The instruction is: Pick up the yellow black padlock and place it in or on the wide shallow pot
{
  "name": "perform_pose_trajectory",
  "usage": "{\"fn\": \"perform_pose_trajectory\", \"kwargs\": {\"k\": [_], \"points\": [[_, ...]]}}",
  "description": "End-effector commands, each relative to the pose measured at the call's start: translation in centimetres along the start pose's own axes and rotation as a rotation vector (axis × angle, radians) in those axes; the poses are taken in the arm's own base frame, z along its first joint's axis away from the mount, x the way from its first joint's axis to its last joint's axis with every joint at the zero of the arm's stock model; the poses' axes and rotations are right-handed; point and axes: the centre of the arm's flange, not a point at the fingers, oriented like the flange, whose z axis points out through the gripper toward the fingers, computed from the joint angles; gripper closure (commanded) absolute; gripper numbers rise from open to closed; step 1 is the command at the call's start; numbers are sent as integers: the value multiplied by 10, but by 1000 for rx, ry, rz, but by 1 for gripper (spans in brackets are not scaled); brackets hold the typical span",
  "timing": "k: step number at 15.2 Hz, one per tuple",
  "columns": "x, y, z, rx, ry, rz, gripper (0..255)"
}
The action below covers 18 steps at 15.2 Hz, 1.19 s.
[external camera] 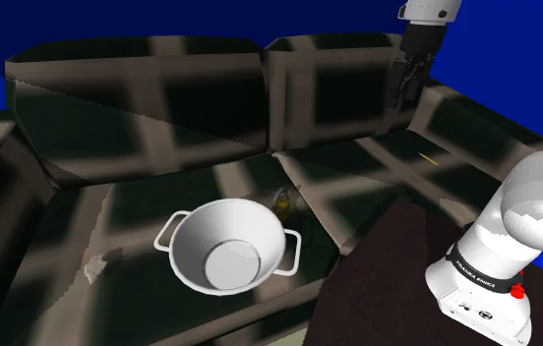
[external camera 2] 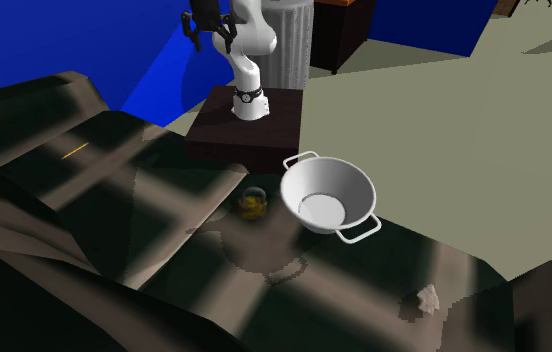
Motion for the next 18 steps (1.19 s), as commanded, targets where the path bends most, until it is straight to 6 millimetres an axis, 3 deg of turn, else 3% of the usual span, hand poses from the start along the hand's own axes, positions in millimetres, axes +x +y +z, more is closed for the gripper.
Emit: {"fn": "perform_pose_trajectory", "kwargs": {"k": [1, 10, 18], "points": [[0, 0, 0, 0, 0, 0, 0], [68, -63, 84, -39, -42, 233, 0], [136, -102, 163, -74, -80, 439, 0]]}}
